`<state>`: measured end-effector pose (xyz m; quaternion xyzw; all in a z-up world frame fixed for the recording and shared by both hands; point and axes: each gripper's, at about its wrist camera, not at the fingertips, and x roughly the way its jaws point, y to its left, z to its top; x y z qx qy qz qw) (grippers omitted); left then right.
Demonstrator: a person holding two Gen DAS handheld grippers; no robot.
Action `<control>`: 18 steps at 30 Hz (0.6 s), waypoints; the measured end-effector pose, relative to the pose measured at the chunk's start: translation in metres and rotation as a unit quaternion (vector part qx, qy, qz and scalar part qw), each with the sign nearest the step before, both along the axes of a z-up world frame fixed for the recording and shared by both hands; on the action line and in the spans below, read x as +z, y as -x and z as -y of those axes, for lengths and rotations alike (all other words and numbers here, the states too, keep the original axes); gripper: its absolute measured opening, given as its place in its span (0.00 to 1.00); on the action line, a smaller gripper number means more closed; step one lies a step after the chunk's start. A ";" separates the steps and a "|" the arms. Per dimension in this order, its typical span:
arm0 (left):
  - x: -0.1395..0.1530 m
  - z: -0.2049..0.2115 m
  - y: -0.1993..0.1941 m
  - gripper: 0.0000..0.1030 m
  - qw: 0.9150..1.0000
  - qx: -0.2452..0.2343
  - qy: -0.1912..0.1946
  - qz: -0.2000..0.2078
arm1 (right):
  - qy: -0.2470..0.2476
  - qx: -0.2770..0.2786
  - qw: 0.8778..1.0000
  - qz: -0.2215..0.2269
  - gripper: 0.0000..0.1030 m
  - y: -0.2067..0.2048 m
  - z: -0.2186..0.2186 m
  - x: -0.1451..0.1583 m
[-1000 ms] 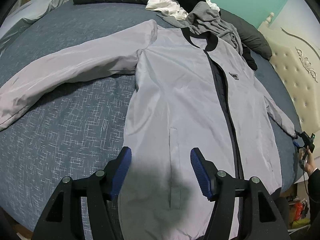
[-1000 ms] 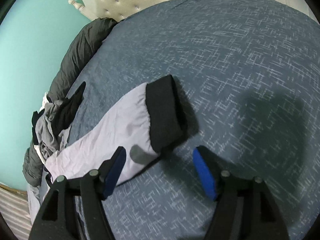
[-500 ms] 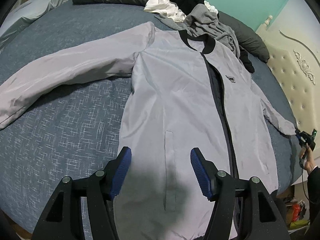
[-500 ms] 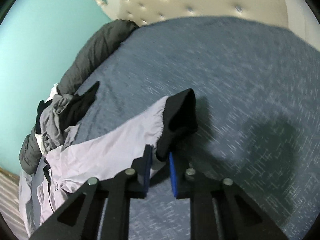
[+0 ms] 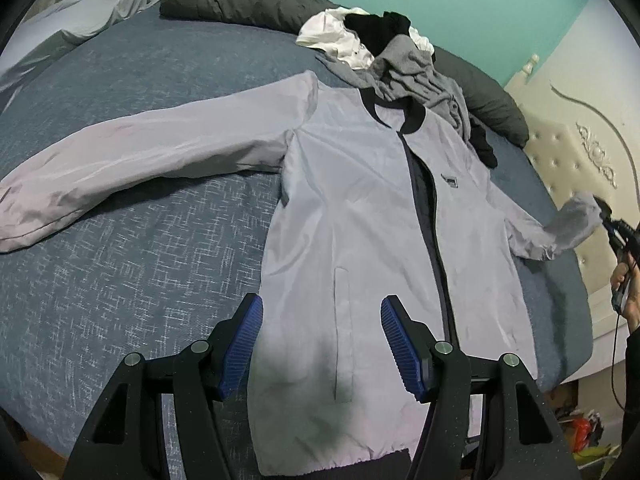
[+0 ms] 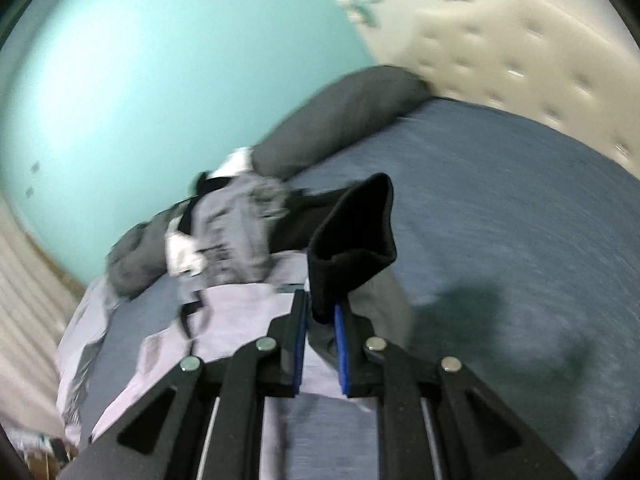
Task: Fold clothes
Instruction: 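Lift the sleeve by its cuff with the right tool and fold it across the jacket body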
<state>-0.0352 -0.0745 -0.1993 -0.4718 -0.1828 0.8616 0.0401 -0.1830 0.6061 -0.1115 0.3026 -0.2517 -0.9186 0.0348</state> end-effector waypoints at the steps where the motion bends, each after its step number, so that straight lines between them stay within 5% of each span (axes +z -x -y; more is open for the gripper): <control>1: 0.003 0.001 -0.001 0.64 1.000 0.000 -0.001 -0.004 | -0.001 0.017 1.000 -0.006 0.11 0.004 0.018 0.009; 11: 0.017 0.005 -0.010 0.64 1.000 -0.009 -0.010 -0.021 | -0.012 0.185 0.982 -0.044 0.11 0.041 0.216 0.063; 18: 0.013 0.015 -0.019 0.64 1.000 -0.003 -0.023 -0.020 | -0.026 0.318 0.947 -0.032 0.11 0.026 0.359 0.045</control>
